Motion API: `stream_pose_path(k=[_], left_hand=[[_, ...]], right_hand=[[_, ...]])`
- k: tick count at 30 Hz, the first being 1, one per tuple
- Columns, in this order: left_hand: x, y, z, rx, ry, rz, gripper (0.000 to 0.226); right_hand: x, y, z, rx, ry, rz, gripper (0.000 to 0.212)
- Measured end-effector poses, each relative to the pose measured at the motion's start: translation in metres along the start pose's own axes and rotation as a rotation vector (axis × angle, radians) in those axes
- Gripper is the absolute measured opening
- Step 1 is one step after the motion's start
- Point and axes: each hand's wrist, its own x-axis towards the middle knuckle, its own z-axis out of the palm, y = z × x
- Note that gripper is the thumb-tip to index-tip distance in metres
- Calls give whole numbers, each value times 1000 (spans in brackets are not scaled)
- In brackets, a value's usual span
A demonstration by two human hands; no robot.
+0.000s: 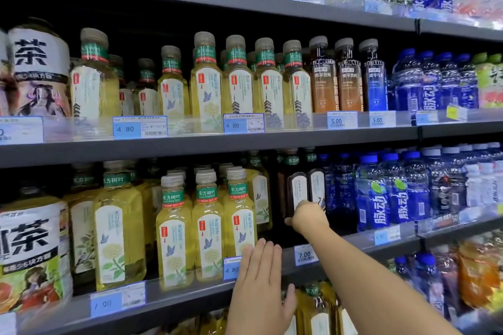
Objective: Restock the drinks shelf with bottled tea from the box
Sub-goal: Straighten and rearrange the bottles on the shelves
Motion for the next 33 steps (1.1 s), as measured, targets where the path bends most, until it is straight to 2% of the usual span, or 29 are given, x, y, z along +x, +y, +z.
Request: stream_pose_path(k=[5, 10, 13, 18, 22, 25, 28, 33], left_hand=[[1, -2, 4, 36, 13, -2, 73], [-3, 10, -18, 46, 11, -37, 68], [-12, 37, -44, 67, -52, 2, 66], [-32, 102, -76, -8, -37, 59, 53], [-67, 171, -67, -120, -55, 218, 30], [-106, 218, -28, -226, -99, 325, 26], [-158, 258, 25, -327, -139, 463, 27], [-247, 322, 123, -438, -229, 574, 22]], right_hand=[[-3, 9, -1, 2, 34, -30, 54], [-50, 43, -21, -49, 205, -243, 32], [-95, 69, -33, -142, 264, -340, 30], [-171, 140, -49, -307, 318, -500, 28], [-224, 237, -54, -330, 278, -424, 28], [-265, 326, -35, -302, 207, -332, 26], [-306, 417, 20, -306, 65, -216, 28], [-367, 530, 133, -230, -175, -4, 39]])
